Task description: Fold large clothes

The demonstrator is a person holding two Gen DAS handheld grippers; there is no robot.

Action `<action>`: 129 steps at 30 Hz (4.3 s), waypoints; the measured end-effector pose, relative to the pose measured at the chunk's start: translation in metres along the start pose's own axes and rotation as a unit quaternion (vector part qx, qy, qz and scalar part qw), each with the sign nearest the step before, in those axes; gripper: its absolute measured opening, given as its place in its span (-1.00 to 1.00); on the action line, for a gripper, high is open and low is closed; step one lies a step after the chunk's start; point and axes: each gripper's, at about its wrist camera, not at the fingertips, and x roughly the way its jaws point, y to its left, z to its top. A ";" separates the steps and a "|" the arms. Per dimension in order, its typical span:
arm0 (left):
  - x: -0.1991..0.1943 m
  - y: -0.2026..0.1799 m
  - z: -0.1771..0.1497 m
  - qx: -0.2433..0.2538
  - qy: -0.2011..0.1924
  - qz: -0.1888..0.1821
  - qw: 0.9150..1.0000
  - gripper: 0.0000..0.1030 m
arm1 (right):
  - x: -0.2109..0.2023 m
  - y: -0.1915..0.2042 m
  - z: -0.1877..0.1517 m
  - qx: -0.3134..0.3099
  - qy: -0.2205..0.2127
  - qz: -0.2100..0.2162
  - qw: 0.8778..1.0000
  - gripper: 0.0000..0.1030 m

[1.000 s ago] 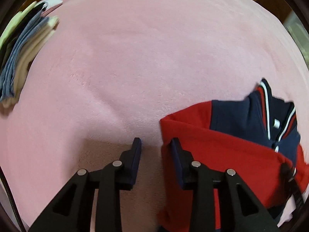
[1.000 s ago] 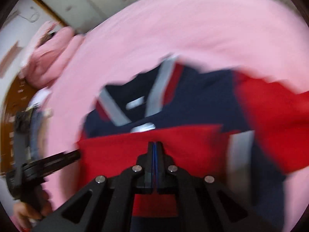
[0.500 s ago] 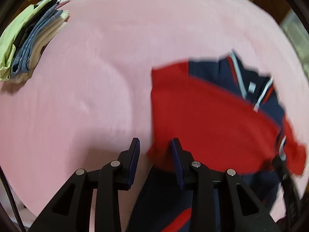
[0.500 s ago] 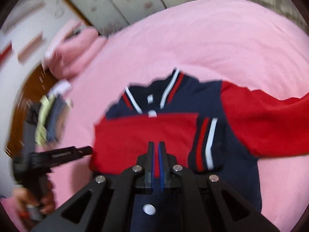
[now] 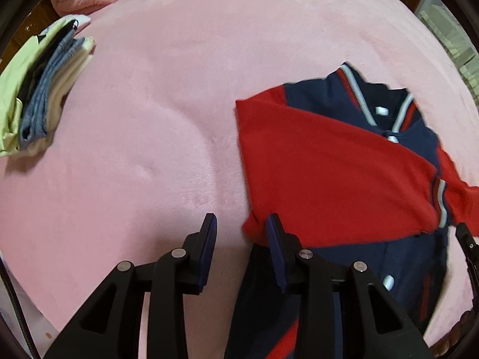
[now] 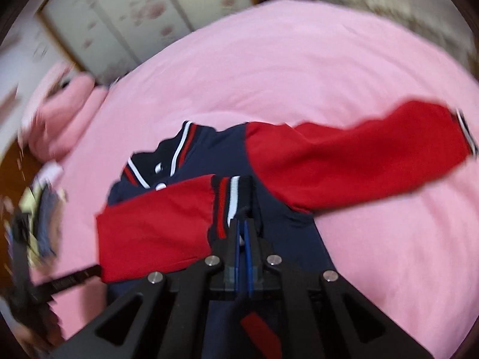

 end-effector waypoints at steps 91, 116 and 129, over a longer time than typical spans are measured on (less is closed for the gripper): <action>-0.058 0.023 0.017 0.046 0.054 -0.028 0.997 0.85 | 0.006 0.099 0.036 0.035 0.017 0.069 0.997 -0.84; 0.069 -0.053 0.048 0.003 0.176 -0.089 0.980 0.31 | 0.029 0.064 0.039 -0.100 0.151 0.028 0.983 -0.31; 0.004 -0.110 0.061 0.097 0.079 -0.107 0.986 -0.63 | 0.017 0.025 0.055 -0.079 0.167 0.016 0.983 -0.31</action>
